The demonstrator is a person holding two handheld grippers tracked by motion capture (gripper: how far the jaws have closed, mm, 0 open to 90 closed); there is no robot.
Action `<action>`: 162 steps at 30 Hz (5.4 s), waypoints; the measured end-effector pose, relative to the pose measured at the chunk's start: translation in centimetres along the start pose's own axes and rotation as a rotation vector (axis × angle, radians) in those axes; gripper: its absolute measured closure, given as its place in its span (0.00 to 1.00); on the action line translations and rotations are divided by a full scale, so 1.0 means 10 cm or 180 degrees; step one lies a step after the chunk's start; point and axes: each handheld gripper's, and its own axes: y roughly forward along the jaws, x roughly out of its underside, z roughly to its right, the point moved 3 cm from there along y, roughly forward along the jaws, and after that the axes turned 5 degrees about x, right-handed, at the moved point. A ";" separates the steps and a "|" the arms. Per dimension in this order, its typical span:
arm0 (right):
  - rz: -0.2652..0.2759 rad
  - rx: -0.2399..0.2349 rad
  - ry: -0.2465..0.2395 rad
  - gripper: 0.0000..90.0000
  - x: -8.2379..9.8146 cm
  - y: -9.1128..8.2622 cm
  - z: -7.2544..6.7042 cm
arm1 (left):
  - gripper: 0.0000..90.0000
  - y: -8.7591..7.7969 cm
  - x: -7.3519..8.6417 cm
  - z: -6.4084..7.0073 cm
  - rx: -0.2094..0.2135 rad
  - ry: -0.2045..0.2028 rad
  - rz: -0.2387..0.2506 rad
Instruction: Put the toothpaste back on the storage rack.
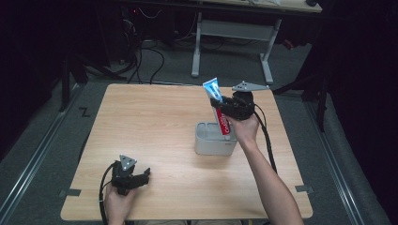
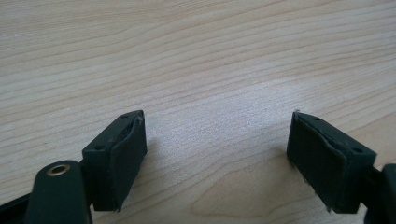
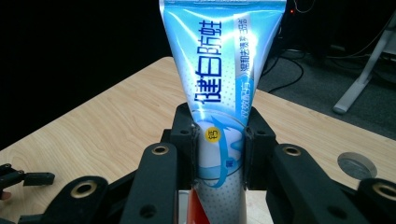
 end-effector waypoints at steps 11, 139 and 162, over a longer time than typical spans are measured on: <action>-0.0006 -0.0002 -0.0006 0.79 0.01 0.06 -0.01 | 0.23 0.00 0.00 0.00 0.0001 0.0002 0.0000; -0.0570 0.0077 -0.0276 0.61 0.65 0.14 -0.03 | 0.23 0.00 0.00 0.01 0.0009 0.0014 -0.0006; -0.0368 0.0140 -0.0153 0.58 0.66 -0.10 0.08 | 0.23 0.00 0.00 0.01 0.0010 0.0015 -0.0007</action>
